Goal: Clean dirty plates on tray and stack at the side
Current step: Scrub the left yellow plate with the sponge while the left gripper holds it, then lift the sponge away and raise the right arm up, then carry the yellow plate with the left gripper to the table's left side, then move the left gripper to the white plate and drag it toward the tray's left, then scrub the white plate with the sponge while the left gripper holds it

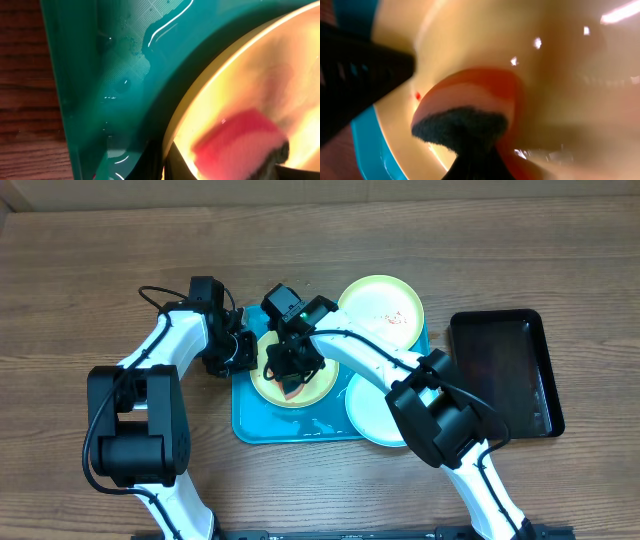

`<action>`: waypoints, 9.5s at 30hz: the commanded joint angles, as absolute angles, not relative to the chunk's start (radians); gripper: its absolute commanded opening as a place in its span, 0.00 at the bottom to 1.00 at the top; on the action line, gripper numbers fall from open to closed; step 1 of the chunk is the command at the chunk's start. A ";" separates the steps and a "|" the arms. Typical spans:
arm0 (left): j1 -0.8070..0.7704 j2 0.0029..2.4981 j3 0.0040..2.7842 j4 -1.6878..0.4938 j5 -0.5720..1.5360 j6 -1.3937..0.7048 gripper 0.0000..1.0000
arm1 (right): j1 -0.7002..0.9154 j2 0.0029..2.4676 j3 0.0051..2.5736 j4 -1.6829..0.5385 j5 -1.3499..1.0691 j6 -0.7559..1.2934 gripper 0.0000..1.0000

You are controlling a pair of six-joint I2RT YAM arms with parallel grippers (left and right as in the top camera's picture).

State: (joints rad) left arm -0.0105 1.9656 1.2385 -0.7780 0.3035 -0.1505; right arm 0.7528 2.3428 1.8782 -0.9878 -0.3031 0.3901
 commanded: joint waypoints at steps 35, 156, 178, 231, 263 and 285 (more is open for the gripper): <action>0.008 2.008 1.211 -0.780 0.176 -0.160 0.04 | 0.677 2.385 1.947 -1.203 0.033 0.259 0.04; 0.540 1.568 1.269 -0.955 0.173 -0.181 0.04 | 0.223 2.342 2.907 -1.694 -0.226 0.257 0.04; 0.659 1.845 1.133 -0.751 0.072 -0.251 0.11 | 0.223 2.342 2.907 -1.694 -0.226 0.257 0.04; -0.541 1.977 1.382 -0.833 0.366 -0.128 0.61 | 0.223 2.342 2.907 -1.694 -0.226 0.258 0.04; -0.507 2.104 1.731 -1.205 0.277 -0.105 0.04 | 0.223 2.342 2.907 -1.694 -0.226 0.258 0.04; -0.132 1.974 1.402 -1.018 0.124 -0.278 0.04 | 0.284 2.352 2.901 -1.694 -0.230 0.262 0.04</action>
